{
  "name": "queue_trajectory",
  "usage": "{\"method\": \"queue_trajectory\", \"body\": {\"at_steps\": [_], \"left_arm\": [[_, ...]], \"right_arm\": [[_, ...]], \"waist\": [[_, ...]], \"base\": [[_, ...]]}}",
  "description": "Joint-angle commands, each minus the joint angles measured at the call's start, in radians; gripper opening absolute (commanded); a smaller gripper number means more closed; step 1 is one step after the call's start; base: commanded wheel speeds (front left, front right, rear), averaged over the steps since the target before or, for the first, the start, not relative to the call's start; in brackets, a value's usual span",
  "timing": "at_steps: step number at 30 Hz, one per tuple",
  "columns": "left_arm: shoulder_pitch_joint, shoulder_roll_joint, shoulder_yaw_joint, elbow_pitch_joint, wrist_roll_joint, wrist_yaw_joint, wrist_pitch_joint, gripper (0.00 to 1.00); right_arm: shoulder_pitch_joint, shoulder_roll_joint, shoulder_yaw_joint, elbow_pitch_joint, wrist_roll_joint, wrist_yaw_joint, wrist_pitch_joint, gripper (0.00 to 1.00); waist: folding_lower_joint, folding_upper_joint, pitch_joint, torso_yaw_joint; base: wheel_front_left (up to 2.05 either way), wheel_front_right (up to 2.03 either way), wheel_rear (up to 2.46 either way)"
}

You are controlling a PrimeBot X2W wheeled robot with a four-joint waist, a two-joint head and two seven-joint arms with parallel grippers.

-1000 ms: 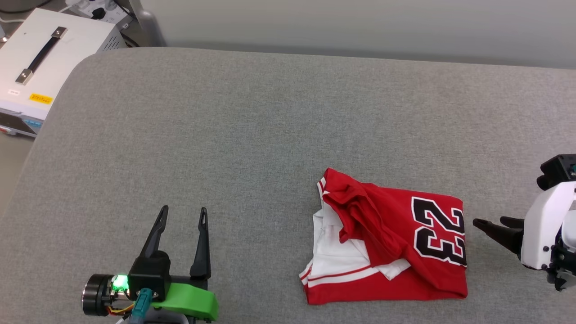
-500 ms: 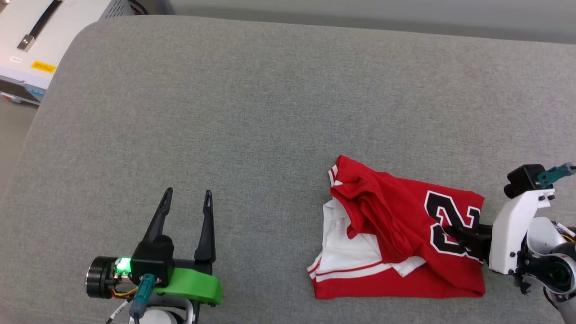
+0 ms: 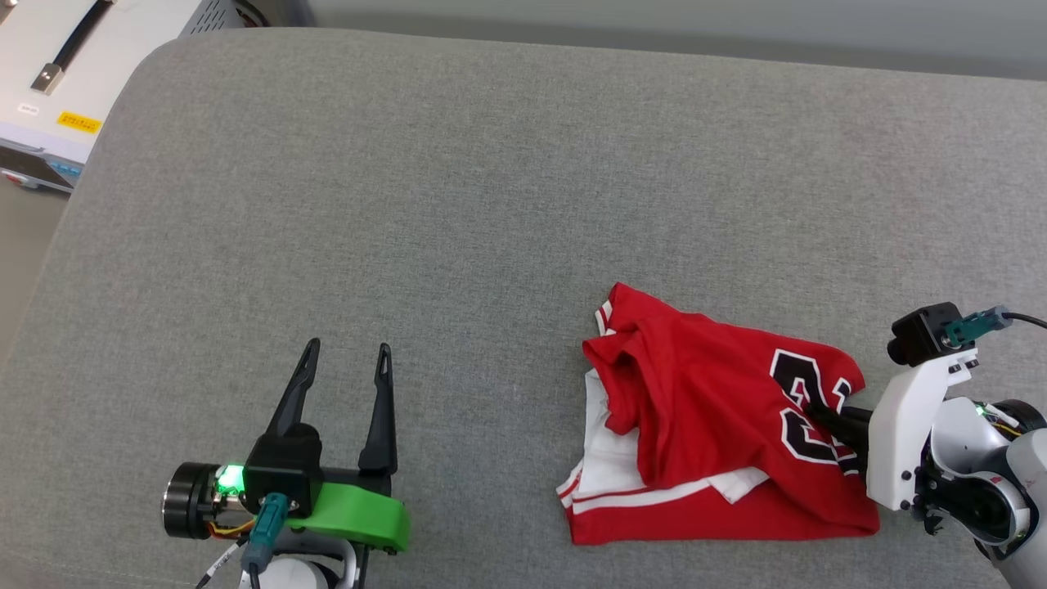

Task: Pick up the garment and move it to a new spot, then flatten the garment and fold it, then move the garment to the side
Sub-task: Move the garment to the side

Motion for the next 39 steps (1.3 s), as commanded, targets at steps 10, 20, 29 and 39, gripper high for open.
{"method": "queue_trajectory", "body": {"at_steps": [10, 20, 29, 39], "left_arm": [[0.030, -0.006, 0.013, 0.001, 0.003, 0.001, -0.006, 1.00], [0.034, -0.003, 0.019, -0.020, 0.005, -0.004, -0.006, 1.00], [-0.010, 0.013, 0.023, -0.051, 0.019, -0.008, -0.006, 1.00], [-0.120, 0.030, -0.010, -0.111, 0.040, -0.018, -0.006, 1.00]], "right_arm": [[-0.057, -0.103, 0.022, -0.117, -0.085, 0.001, -0.097, 0.00], [-0.088, -0.184, -0.022, -0.184, -0.147, 0.001, -0.086, 0.00], [-0.134, -0.230, -0.091, -0.149, -0.181, 0.001, -0.091, 0.00], [-0.243, -0.386, -0.283, 0.147, -0.275, 0.001, -0.113, 0.00]], "waist": [[0.0000, 0.0000, -0.059, -0.076], [0.0000, 0.0000, -0.047, -0.204], [0.0000, 0.0000, 0.051, -0.284], [0.0000, 0.0000, 0.233, -0.234]], "base": [[0.00, 0.00, 0.00], [0.00, 0.00, 0.00], [0.00, 0.00, 0.00], [0.00, 0.00, 0.00]]}}
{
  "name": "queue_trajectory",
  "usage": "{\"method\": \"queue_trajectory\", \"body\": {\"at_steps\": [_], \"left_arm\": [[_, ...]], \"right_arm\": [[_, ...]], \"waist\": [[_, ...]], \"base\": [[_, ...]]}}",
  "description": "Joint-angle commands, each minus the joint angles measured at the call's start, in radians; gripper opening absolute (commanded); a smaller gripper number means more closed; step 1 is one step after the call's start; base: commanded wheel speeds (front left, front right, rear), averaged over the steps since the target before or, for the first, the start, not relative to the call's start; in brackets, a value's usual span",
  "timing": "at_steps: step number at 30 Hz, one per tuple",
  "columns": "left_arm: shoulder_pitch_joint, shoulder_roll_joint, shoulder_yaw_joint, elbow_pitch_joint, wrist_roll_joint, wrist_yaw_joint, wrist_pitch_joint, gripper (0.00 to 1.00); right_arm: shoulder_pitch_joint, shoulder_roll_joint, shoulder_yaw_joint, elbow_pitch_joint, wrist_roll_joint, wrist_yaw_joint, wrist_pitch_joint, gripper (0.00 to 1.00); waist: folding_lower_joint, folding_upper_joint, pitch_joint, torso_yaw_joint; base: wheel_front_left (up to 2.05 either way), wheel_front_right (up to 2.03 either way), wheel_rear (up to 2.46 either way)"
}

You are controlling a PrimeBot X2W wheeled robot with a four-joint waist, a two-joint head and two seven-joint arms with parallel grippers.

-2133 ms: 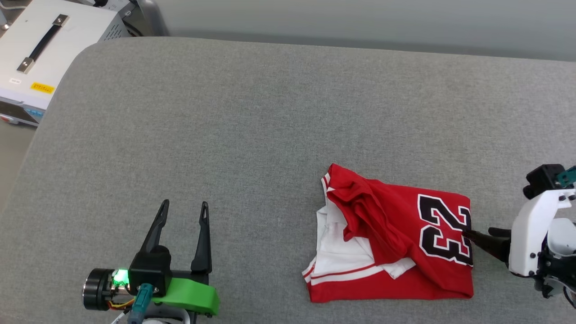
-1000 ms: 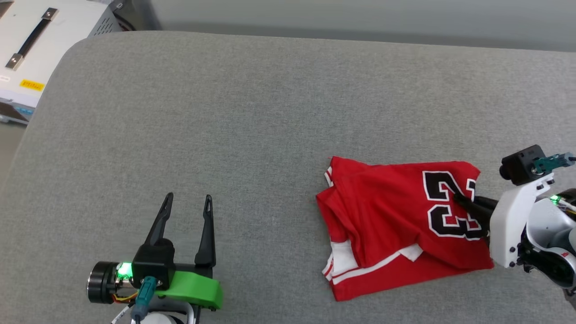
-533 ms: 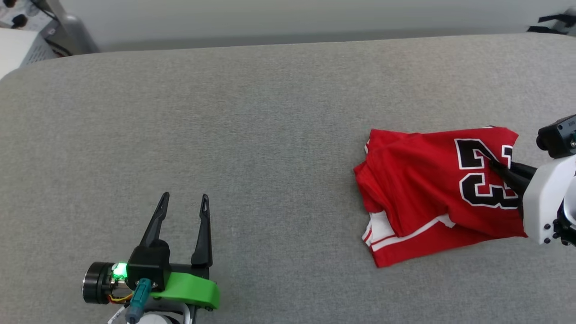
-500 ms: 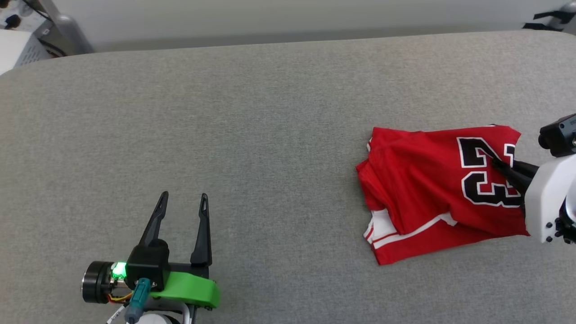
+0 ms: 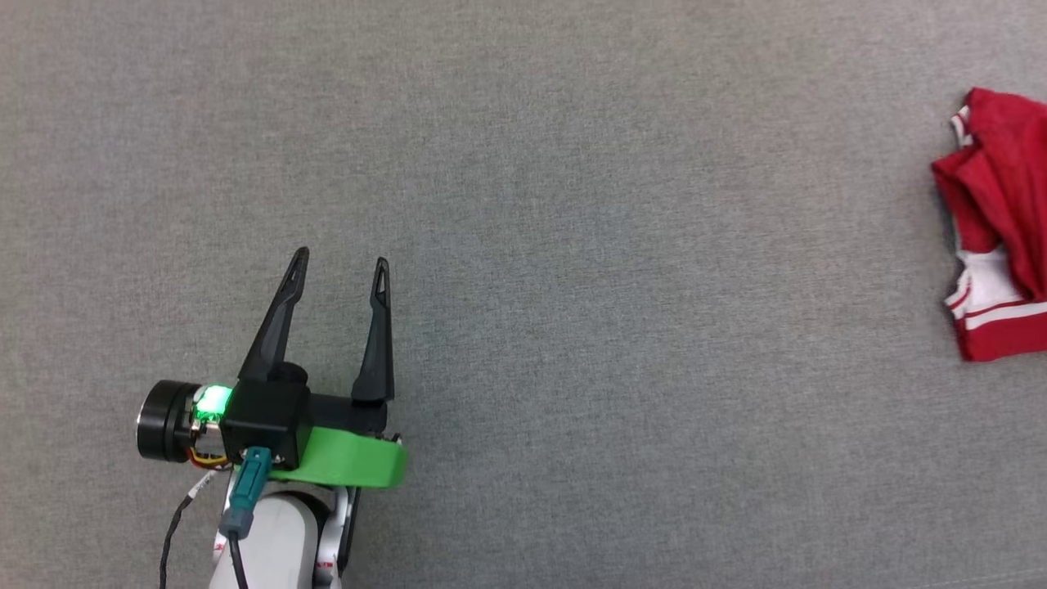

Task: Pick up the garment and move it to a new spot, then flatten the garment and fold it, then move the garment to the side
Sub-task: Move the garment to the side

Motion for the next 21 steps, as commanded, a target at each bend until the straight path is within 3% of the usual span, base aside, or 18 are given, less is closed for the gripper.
{"method": "queue_trajectory", "body": {"at_steps": [1, 6, 10, 11, 12, 18, 21], "left_arm": [[-0.023, 0.008, -0.002, -0.009, 0.013, 0.000, -0.006, 1.00], [-0.041, 0.013, -0.006, -0.024, 0.014, 0.005, -0.006, 1.00], [-0.049, 0.016, -0.007, -0.022, 0.012, 0.009, -0.006, 1.00], [-0.050, 0.016, -0.007, -0.019, 0.011, 0.011, -0.006, 1.00], [-0.048, 0.016, -0.006, -0.016, 0.010, 0.013, -0.006, 1.00], [-0.025, 0.014, -0.006, 0.001, 0.000, 0.023, -0.006, 1.00], [-0.011, 0.011, -0.008, 0.010, -0.006, 0.025, -0.006, 1.00]], "right_arm": [[-0.027, -0.002, -0.020, 0.027, -0.021, -0.001, -0.011, 0.00], [-0.081, 0.004, -0.090, 0.132, -0.092, -0.001, -0.043, 0.00], [-0.119, 0.044, -0.131, 0.205, -0.127, -0.001, -0.072, 0.00], [-0.130, 0.059, -0.143, 0.229, -0.144, -0.001, -0.081, 0.23], [-0.134, 0.066, -0.145, 0.241, -0.164, -0.001, -0.093, 1.00], [-0.150, 0.100, -0.196, 0.286, -0.270, -0.001, -0.209, 1.00], [-0.143, 0.111, -0.245, 0.266, -0.320, -0.001, -0.324, 1.00]], "waist": [[-0.0001, -0.0001, 0.060, 0.028], [-0.0001, -0.0001, 0.097, 0.043], [-0.0001, -0.0001, 0.102, 0.048], [-0.0001, -0.0001, 0.098, 0.049], [-0.0001, -0.0001, 0.090, 0.048], [-0.0001, -0.0001, 0.019, 0.045], [-0.0001, -0.0001, -0.023, 0.052]], "base": [[0.00, 0.00, 0.00], [0.00, 0.00, 0.00], [0.00, 0.00, 0.00], [0.00, 0.00, 0.00], [0.00, 0.00, 0.00], [0.00, 0.00, 0.00], [0.00, 0.00, 0.00]]}}
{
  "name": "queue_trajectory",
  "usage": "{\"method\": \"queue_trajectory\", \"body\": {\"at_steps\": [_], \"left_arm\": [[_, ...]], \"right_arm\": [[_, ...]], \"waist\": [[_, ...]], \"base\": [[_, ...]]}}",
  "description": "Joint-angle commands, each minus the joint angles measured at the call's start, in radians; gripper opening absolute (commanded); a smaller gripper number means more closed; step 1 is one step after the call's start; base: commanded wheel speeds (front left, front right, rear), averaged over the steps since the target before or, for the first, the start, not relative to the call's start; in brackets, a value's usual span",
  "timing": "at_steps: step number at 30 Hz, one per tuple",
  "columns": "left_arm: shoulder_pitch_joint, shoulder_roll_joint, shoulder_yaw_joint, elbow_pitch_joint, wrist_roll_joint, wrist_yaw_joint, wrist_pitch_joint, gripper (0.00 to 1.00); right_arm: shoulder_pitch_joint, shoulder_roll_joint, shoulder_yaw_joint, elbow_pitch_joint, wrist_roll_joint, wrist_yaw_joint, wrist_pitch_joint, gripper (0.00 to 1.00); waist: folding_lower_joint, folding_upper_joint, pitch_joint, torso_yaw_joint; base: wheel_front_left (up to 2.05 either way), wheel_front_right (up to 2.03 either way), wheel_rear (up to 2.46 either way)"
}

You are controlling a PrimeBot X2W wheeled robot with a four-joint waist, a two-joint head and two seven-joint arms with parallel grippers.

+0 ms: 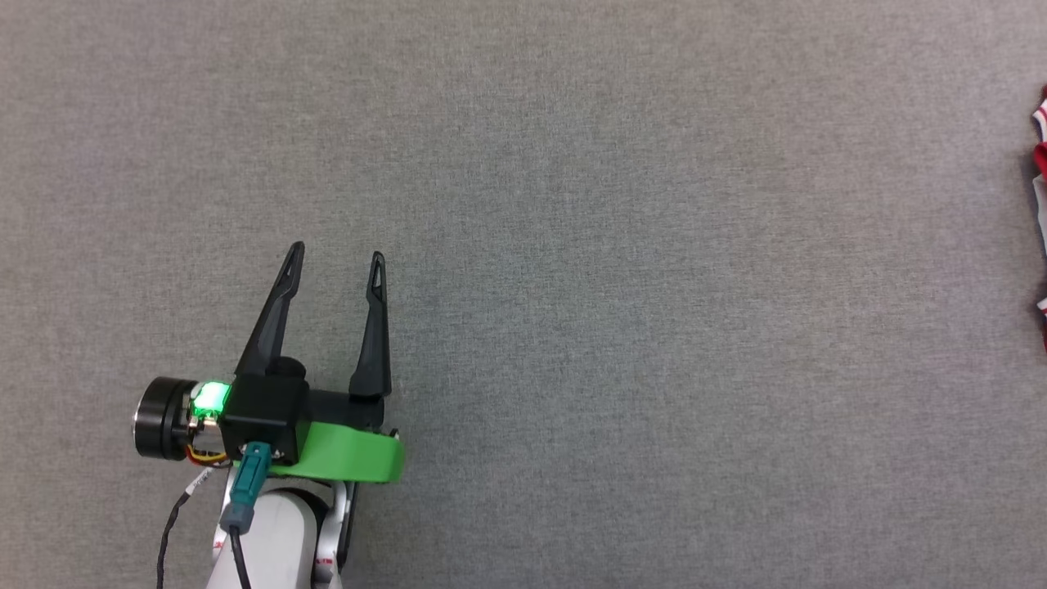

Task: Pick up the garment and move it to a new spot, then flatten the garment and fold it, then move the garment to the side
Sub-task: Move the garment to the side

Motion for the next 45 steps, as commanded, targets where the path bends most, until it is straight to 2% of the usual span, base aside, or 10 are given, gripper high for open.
{"method": "queue_trajectory", "body": {"at_steps": [1, 6, 11, 17, 23, 30, 35, 45], "left_arm": [[0.015, -0.001, 0.000, 0.006, -0.006, 0.007, -0.006, 1.00], [0.049, -0.006, 0.015, 0.021, -0.027, 0.009, -0.006, 1.00], [0.083, -0.013, 0.035, 0.038, -0.044, 0.009, -0.006, 1.00], [0.101, -0.021, 0.055, 0.055, -0.052, 0.007, -0.006, 1.00], [0.126, -0.027, 0.079, 0.075, -0.065, -0.003, -0.006, 1.00], [0.155, -0.036, 0.097, 0.089, -0.071, -0.015, -0.006, 1.00], [0.179, -0.042, 0.099, 0.095, -0.075, -0.030, -0.006, 1.00], [0.230, -0.047, 0.105, 0.089, -0.074, -0.055, -0.006, 1.00]], "right_arm": [[-0.005, 0.013, -0.025, -0.020, -0.024, -0.001, -0.057, 1.00], [0.035, 0.089, -0.079, -0.123, -0.077, -0.001, -0.222, 1.00], [0.119, 0.219, -0.106, -0.287, -0.121, -0.001, -0.334, 1.00], [0.236, 0.395, -0.083, -0.470, -0.121, -0.001, -0.367, 1.00], [0.356, 0.507, -0.002, -0.574, -0.135, -0.001, -0.375, 1.00], [0.492, 0.604, 0.065, -0.618, -0.139, -0.001, -0.381, 1.00], [0.596, 0.663, 0.067, -0.626, -0.140, -0.001, -0.384, 1.00], [0.754, 0.724, 0.046, -0.669, -0.144, -0.001, -0.371, 1.00]], "waist": [[-0.0001, 0.0000, -0.059, 0.004], [-0.0001, 0.0000, -0.118, 0.018], [-0.0001, 0.0000, -0.182, 0.052], [-0.0001, 0.0000, -0.243, 0.099], [-0.0001, 0.0000, -0.294, 0.134], [-0.0001, 0.0000, -0.338, 0.156], [-0.0001, 0.0000, -0.369, 0.160], [-0.0001, 0.0000, -0.411, 0.145]], "base": [[0.00, 0.00, 0.00], [0.00, 0.00, 0.00], [0.00, 0.00, 0.00], [0.00, 0.00, 0.00], [0.00, 0.00, 0.00], [0.00, 0.00, 0.00], [0.00, 0.00, 0.00], [0.00, 0.00, 0.00]]}}
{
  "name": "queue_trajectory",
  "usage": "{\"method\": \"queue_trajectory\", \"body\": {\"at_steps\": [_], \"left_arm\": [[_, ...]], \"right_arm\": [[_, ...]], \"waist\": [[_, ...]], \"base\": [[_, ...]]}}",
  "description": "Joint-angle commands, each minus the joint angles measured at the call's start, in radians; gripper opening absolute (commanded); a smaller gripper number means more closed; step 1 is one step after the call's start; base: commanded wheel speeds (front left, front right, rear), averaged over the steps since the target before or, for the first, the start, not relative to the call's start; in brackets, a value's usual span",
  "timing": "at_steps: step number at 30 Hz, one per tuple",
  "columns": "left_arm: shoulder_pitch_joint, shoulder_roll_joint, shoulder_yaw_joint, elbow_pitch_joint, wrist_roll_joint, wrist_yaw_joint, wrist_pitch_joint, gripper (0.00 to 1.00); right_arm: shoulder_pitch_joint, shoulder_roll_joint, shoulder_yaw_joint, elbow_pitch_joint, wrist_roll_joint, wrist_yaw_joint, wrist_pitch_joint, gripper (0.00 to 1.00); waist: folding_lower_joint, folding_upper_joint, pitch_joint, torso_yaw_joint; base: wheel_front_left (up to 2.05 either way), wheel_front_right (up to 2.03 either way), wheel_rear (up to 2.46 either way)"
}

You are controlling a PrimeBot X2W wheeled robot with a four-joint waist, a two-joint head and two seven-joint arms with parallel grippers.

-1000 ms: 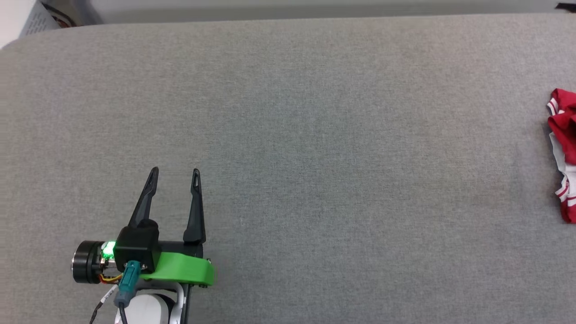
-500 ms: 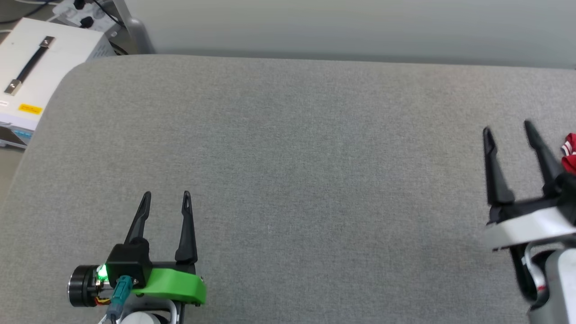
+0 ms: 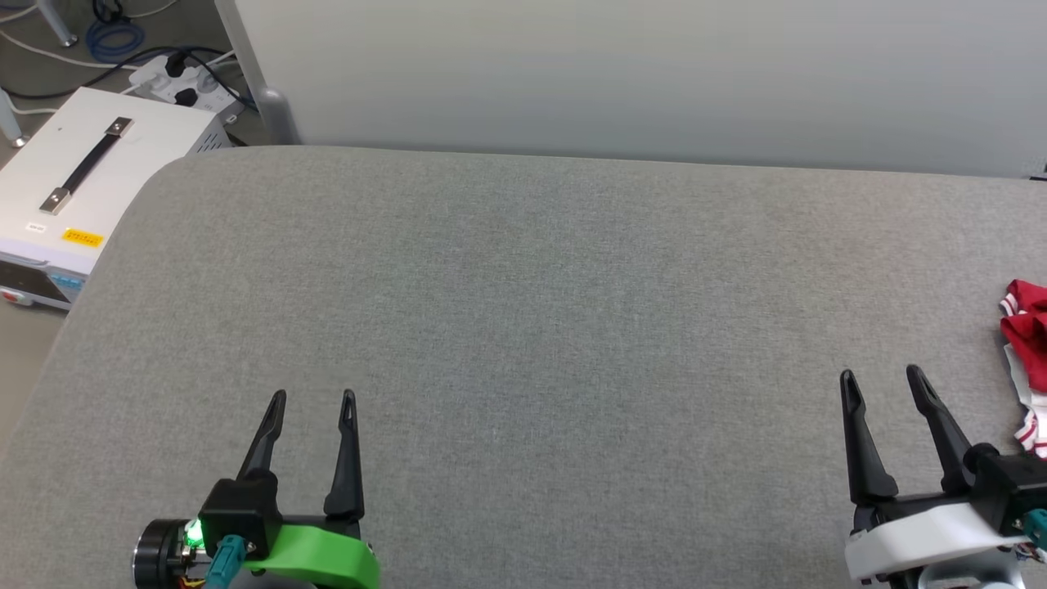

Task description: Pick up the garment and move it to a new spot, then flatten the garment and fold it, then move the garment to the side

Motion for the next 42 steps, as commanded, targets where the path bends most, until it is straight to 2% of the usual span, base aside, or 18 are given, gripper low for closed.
{"method": "queue_trajectory", "body": {"at_steps": [1, 18, 19, 42], "left_arm": [[0.016, -0.005, 0.002, -0.004, -0.003, -0.005, -0.006, 1.00], [0.040, -0.011, 0.001, -0.007, 0.008, -0.017, -0.006, 1.00], [0.026, -0.007, 0.000, -0.005, 0.003, -0.012, 0.000, 0.00], [0.011, -0.010, 0.005, -0.008, 0.015, -0.007, 0.040, 0.00]], "right_arm": [[0.018, 0.004, -0.004, -0.014, -0.003, -0.001, 0.004, 1.00], [0.070, 0.016, -0.015, -0.054, -0.001, -0.001, 0.025, 1.00], [0.056, 0.014, -0.014, -0.048, 0.000, 0.000, 0.023, 0.00], [0.037, 0.019, -0.009, -0.034, -0.025, 0.000, 0.054, 0.00]], "waist": [[0.0001, 0.0000, -0.006, -0.006], [0.0001, 0.0000, -0.021, -0.018], [0.0001, 0.0000, -0.021, -0.018], [0.0001, 0.0000, -0.026, -0.030]], "base": [[0.00, 0.00, 0.00], [0.00, 0.00, 0.00], [0.00, 0.00, 0.00], [0.00, 0.00, 0.00]]}}
